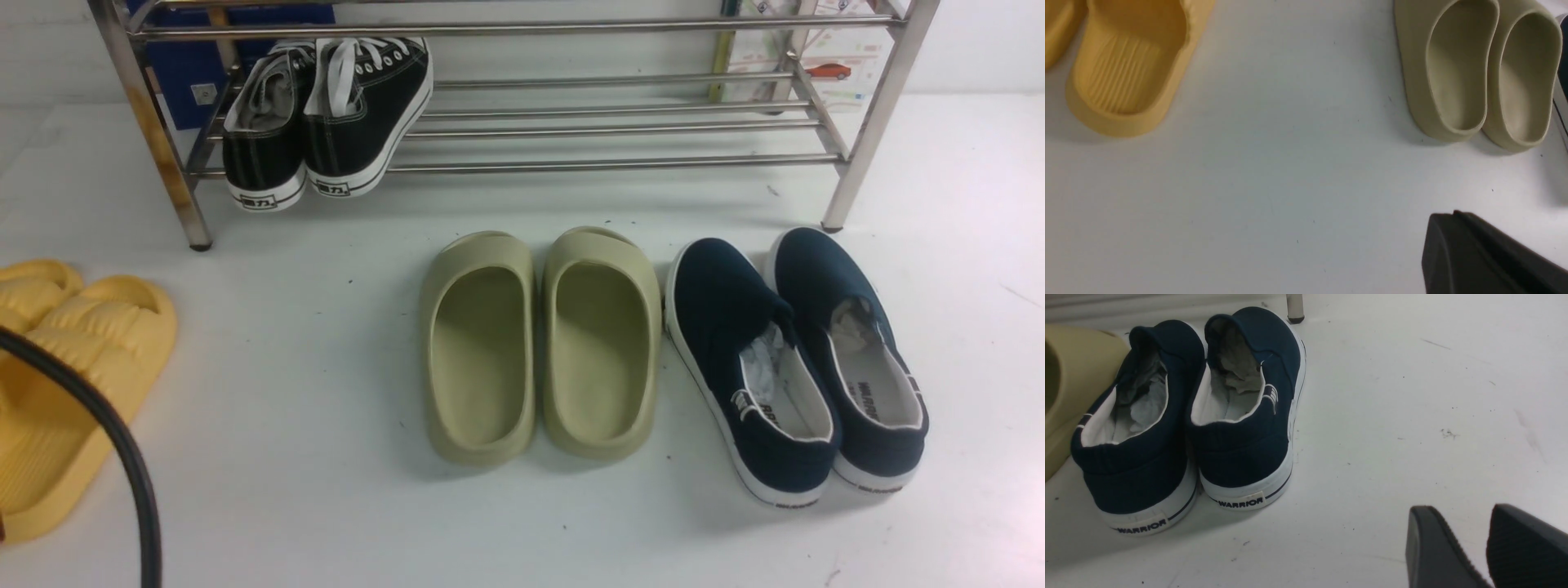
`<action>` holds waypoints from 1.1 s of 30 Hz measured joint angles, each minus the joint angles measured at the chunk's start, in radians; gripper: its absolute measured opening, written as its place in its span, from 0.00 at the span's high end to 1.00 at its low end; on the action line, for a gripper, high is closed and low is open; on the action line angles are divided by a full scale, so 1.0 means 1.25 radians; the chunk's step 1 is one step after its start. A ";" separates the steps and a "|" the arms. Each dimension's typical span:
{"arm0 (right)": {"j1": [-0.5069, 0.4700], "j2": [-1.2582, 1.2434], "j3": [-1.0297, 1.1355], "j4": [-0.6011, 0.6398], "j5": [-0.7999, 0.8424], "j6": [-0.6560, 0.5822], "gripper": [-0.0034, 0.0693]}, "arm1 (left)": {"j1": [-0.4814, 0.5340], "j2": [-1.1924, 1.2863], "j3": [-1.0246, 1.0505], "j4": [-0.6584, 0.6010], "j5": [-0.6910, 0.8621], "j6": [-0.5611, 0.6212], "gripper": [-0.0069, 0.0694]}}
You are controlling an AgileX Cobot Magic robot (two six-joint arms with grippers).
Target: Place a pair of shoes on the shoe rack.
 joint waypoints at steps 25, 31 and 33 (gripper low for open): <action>0.000 0.000 0.000 0.000 0.000 0.000 0.62 | 0.029 -0.307 0.607 0.037 -0.787 -0.064 0.93; 0.000 0.000 0.000 0.000 0.000 0.000 0.62 | 0.029 -0.373 0.628 0.058 -0.596 -0.065 0.93; 0.000 0.000 0.000 0.000 0.000 0.000 0.62 | 0.029 -0.374 0.631 0.060 -0.558 -0.065 0.93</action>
